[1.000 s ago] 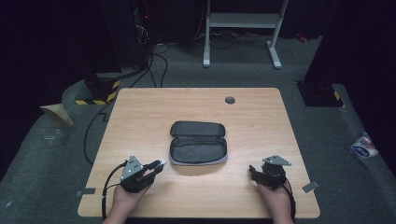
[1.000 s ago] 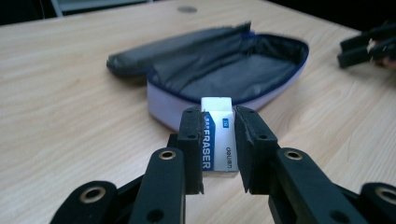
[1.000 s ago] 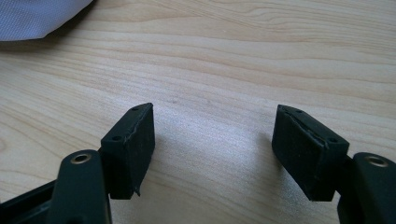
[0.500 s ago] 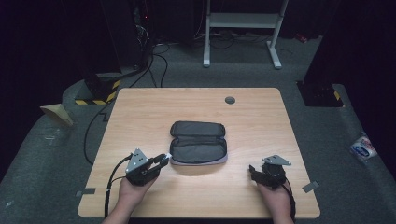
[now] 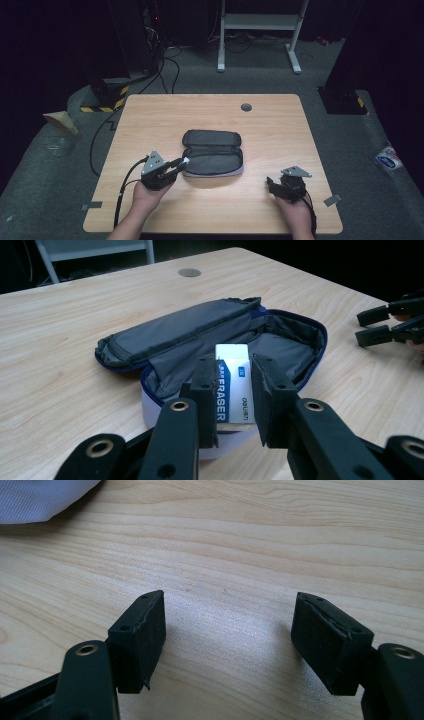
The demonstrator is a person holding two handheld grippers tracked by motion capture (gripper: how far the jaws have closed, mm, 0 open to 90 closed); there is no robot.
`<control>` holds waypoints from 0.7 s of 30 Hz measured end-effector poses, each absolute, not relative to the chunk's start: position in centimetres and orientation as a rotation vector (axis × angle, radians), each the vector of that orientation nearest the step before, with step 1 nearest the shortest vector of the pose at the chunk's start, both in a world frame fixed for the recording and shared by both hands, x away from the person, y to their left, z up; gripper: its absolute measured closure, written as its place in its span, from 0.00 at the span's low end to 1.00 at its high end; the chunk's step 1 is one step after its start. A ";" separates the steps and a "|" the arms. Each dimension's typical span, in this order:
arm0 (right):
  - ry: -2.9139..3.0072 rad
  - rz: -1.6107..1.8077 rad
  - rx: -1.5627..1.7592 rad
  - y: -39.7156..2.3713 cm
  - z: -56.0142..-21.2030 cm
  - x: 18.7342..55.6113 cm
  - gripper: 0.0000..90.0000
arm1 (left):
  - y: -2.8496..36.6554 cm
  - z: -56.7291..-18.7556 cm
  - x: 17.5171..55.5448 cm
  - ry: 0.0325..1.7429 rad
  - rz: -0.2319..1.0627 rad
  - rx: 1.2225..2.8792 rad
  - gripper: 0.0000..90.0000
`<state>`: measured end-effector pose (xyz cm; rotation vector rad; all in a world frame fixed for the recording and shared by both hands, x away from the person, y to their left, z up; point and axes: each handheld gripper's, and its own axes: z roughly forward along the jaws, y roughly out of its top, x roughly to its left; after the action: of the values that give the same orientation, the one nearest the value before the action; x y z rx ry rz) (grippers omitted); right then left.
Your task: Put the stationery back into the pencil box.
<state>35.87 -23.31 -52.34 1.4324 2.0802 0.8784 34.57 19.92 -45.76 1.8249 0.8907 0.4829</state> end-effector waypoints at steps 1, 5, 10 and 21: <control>2.080 0.879 1.431 -23.3 -52.3 35.9 0.33 | 19.9 -45.7 34.7 0.894 0.481 1.824 0.81; 2.080 0.878 1.432 -23.3 -52.3 35.9 0.33 | 19.9 -45.6 35.4 0.904 0.483 1.826 0.81; 2.080 0.878 1.432 -23.3 -52.3 35.9 0.33 | 19.9 -45.4 36.3 0.922 0.481 1.828 0.81; 2.081 0.879 1.432 -23.3 -52.3 35.9 0.33 | 18.9 -45.5 37.9 0.938 0.441 1.839 0.81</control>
<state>35.88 -23.31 -52.34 1.4319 2.0807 0.8787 37.92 18.90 -45.49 1.8389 0.9376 0.4412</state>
